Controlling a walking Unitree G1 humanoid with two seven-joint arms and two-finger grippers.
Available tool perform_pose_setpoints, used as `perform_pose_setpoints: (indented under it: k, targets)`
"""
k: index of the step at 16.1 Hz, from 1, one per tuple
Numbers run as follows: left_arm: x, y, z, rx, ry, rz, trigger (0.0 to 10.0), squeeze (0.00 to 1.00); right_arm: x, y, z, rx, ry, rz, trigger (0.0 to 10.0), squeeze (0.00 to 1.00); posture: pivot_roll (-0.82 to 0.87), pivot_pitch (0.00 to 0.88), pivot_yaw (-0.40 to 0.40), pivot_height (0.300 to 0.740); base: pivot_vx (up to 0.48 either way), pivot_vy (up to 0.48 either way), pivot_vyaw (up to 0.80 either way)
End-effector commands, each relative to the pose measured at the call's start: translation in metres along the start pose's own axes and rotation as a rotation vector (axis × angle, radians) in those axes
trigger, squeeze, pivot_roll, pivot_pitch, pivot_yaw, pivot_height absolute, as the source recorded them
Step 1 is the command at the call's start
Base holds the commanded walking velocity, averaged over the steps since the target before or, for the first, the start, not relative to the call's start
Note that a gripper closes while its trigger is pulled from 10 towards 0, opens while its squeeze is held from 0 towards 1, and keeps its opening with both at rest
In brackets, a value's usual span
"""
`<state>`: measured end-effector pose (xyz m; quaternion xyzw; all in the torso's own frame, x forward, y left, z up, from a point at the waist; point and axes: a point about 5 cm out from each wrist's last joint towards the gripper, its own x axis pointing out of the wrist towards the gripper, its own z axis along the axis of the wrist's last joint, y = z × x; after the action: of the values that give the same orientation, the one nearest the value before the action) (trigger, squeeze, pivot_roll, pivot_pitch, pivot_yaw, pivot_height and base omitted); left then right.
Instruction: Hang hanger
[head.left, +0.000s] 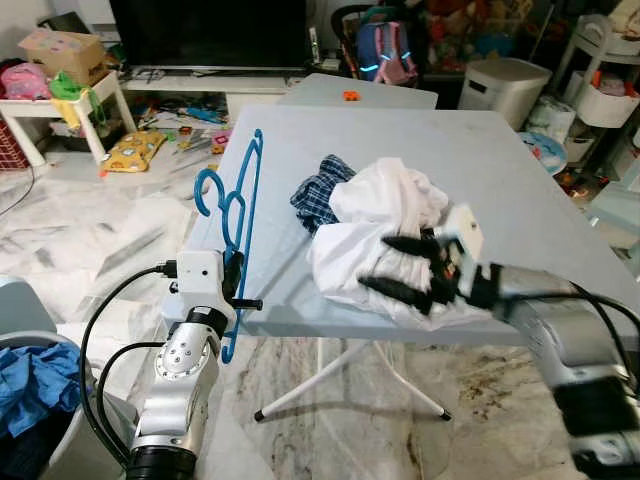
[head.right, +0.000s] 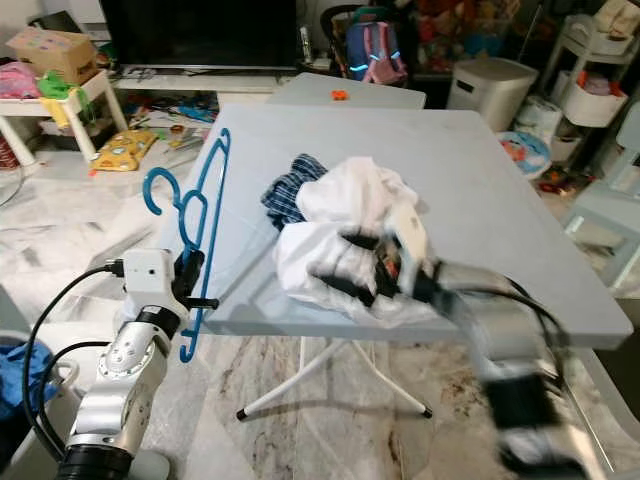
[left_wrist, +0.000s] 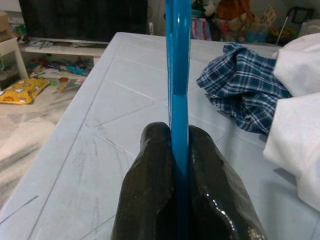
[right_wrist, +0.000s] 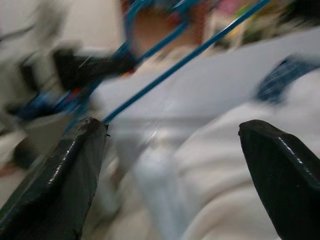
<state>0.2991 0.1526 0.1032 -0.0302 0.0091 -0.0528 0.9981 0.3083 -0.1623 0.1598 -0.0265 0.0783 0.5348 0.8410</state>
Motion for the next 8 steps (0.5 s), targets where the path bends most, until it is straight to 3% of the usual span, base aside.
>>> perform_pose_setpoints:
  k: [1, 3, 8]
  targets:
    - [-0.002, 0.003, -0.009, 0.003, 0.05, 0.01, 10.0, 0.0, -0.002, 0.007, -0.003, 0.001, 0.039, 0.075, 10.0, 1.0, -0.11, 0.0, -0.016, 0.74, 0.0, 0.0, 0.0]
    - [-0.001, 0.001, -0.01, 0.002, 0.051, 0.006, 10.0, 0.0, -0.01, 0.02, -0.026, 0.046, 0.159, 0.161, 10.0, 1.0, -0.12, 0.0, -0.013, 0.74, 0.0, 0.0, 0.0]
    - [-0.002, 0.002, -0.011, 0.006, 0.058, 0.004, 10.0, 0.0, -0.001, 0.027, -0.068, 0.09, 0.308, 0.104, 10.0, 1.0, -0.11, 0.0, -0.011, 0.74, 0.0, 0.0, 0.0]
